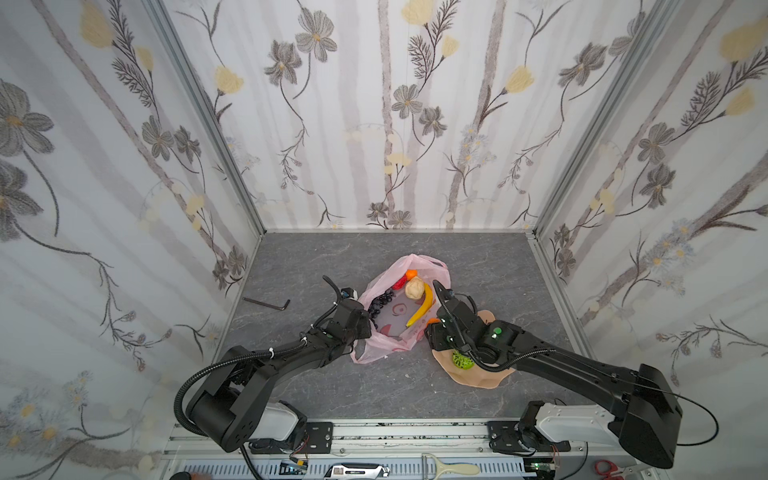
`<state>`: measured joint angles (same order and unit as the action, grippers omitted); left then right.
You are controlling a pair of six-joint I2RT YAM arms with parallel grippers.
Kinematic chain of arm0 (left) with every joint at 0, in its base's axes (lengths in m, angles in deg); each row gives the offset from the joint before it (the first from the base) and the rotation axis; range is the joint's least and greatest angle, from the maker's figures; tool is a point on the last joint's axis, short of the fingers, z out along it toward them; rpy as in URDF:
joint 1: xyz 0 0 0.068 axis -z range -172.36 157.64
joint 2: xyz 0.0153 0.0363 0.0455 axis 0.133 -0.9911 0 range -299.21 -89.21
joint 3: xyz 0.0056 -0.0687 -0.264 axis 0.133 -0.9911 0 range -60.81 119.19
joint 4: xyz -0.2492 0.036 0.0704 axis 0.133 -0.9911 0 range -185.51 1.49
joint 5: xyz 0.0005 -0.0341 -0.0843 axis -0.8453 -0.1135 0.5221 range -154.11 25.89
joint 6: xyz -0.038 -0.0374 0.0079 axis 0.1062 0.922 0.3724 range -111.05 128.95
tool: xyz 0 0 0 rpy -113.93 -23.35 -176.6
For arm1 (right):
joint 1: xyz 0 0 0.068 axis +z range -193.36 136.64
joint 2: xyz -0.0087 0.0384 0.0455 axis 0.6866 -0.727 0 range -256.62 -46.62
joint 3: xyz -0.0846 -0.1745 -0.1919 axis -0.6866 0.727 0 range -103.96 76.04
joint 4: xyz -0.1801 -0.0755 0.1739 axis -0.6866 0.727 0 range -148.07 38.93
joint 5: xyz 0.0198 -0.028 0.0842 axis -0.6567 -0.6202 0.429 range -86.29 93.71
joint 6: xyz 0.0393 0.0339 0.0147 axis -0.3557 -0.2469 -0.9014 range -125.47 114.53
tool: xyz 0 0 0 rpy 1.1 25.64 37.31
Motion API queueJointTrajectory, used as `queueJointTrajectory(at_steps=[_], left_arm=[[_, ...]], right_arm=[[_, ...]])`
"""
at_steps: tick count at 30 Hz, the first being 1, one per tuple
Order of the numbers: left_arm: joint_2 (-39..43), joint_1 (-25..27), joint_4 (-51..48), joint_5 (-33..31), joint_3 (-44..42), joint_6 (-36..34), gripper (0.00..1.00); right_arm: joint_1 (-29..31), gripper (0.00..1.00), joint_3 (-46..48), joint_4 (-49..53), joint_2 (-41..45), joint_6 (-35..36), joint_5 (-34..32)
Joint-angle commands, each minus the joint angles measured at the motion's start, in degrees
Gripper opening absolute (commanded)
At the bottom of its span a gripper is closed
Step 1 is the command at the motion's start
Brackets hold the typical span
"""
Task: Take the fake fruits out of the plastic bag
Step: 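Lift the orange out with the right gripper and carry it over the bowl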
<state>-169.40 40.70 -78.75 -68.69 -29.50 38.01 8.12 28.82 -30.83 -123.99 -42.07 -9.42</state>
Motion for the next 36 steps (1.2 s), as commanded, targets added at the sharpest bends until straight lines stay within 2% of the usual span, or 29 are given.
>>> queueJointTrajectory(at_steps=[1,5,12,21,36], left_arm=[[-1.0,-0.03,-0.05,-1.31,0.83,-1.91,0.23],[-0.92,-0.02,1.47,-1.57,0.3,-2.73,0.23],[-0.33,-0.06,2.9,-1.61,-1.32,-2.9,0.23],[-0.31,-0.02,2.9,-2.29,-1.43,-3.02,0.24],[-0.54,-0.06,2.72,-3.09,-1.69,-3.05,0.24]], right_arm=[[0.11,0.61,2.05,7.8,4.82,-4.09,-5.93],[0.11,0.6,3.6,12.92,10.08,-7.88,-7.74],[-0.03,0.58,7.59,21.59,12.03,-15.38,-11.71],[-1.42,0.58,11.26,23.09,15.3,-21.43,-13.03],[-1.74,0.59,12.8,21.98,7.49,-22.82,-16.15]])
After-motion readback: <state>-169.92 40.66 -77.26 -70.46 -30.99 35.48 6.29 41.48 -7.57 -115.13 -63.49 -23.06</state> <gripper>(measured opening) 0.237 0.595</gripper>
